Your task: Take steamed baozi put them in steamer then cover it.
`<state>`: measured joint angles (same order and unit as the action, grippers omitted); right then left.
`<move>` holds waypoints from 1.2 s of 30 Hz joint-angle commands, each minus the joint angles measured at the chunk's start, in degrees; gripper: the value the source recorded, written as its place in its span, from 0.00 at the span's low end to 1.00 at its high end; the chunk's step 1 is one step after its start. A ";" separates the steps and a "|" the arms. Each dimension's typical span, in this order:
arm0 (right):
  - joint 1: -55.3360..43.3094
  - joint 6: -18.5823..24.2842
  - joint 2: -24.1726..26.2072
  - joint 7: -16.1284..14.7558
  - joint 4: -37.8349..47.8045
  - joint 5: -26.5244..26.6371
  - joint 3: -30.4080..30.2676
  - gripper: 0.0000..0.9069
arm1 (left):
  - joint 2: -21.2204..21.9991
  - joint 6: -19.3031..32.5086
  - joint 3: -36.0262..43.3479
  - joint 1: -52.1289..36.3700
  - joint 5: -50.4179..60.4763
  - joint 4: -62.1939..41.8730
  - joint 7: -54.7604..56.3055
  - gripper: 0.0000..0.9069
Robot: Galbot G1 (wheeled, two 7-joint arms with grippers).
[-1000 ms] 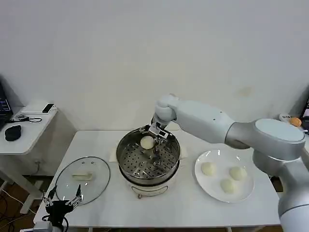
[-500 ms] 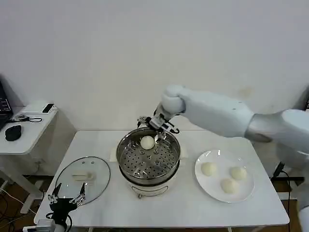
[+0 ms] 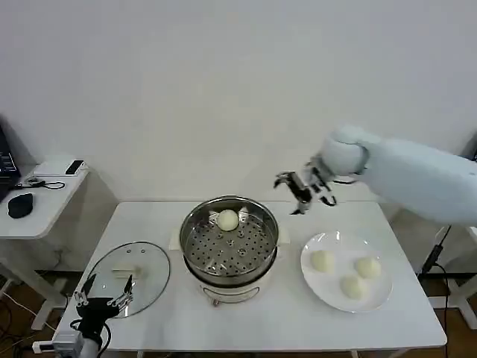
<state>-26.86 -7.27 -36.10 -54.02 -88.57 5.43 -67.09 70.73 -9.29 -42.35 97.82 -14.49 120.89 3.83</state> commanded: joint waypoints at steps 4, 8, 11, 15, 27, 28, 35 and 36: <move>18.91 -6.16 12.45 1.26 -4.35 -4.02 9.77 1.00 | -0.71 -0.38 0.42 -1.23 -0.20 -0.70 -0.25 1.00; 25.19 -7.29 10.10 1.80 -1.06 -4.87 13.45 1.00 | -0.11 -0.04 0.25 -1.51 -0.18 -1.41 0.09 1.00; 27.87 -7.04 7.72 1.61 2.63 -6.98 15.12 1.00 | -0.05 -0.04 0.00 -1.47 -0.23 -1.71 0.07 1.00; 28.94 -6.89 2.79 1.55 7.38 -7.78 15.95 1.00 | -0.01 -0.03 -0.42 -1.26 -0.22 -2.01 0.01 1.00; 30.41 -6.99 -6.00 1.62 15.11 -9.57 17.21 1.00 | 0.24 0.04 -1.47 -0.62 -0.26 -2.39 -0.01 1.00; 30.55 -7.16 -6.54 1.66 15.45 -9.70 17.28 1.00 | 0.25 0.06 -1.45 -0.62 -0.24 -2.42 0.00 1.00; 30.62 -6.94 -8.13 2.07 17.51 -11.18 17.47 1.00 | 0.24 0.04 -1.38 -0.92 -0.21 -2.52 -0.01 1.00; 30.78 -7.04 -8.36 2.17 17.73 -11.36 17.71 0.99 | 0.22 0.05 -1.36 -0.98 -0.22 -2.64 0.00 1.00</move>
<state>2.35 -14.13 -41.28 -52.11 -74.33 -4.61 -50.43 70.99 -9.27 -43.75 97.01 -14.72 118.50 3.79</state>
